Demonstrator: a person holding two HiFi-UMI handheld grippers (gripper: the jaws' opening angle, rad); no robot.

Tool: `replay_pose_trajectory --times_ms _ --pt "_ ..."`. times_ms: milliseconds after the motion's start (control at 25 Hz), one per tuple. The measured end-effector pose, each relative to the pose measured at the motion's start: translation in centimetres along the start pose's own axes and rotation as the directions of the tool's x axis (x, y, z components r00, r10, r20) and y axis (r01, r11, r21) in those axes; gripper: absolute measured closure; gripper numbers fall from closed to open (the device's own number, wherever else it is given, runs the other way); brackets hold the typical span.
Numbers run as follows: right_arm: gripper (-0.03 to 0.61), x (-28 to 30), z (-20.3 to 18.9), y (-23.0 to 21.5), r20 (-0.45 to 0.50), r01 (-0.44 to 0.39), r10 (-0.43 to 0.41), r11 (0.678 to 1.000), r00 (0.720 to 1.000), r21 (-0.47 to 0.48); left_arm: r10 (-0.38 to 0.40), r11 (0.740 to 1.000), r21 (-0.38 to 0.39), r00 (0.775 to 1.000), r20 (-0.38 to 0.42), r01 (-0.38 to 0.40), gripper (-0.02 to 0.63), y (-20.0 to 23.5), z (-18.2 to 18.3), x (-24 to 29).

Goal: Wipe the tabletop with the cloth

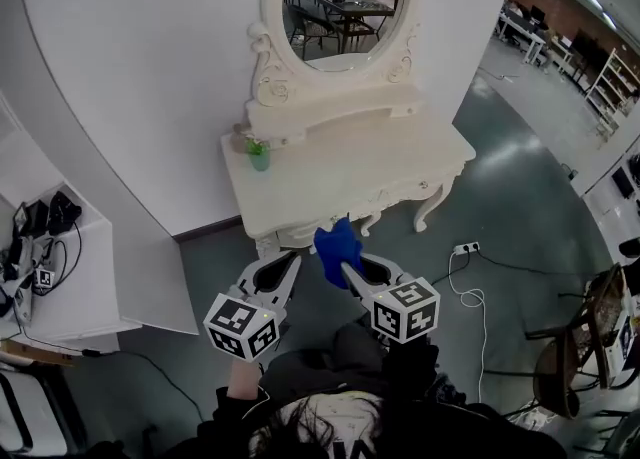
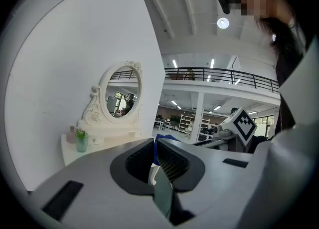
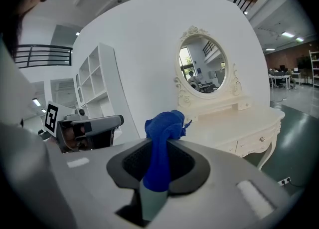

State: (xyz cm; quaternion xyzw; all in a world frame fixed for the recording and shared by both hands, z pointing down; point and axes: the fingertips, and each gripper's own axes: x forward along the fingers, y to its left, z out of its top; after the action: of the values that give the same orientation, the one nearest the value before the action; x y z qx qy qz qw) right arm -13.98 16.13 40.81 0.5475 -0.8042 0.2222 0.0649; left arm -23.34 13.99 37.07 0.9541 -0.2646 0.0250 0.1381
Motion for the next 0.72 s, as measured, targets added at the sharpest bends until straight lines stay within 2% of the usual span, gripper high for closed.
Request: replay_pose_trajectory --times_ms 400,720 --pt "0.492 5.7 1.2 0.9 -0.049 -0.089 0.088 0.995 0.995 -0.032 0.129 0.991 -0.051 0.991 0.034 -0.127 0.612 6.2 0.7 -1.5" --pt "0.491 11.3 2.8 -3.0 -0.093 -0.141 0.14 0.99 0.986 -0.013 0.185 0.98 -0.082 0.983 0.009 -0.184 0.612 10.2 0.6 2.4"
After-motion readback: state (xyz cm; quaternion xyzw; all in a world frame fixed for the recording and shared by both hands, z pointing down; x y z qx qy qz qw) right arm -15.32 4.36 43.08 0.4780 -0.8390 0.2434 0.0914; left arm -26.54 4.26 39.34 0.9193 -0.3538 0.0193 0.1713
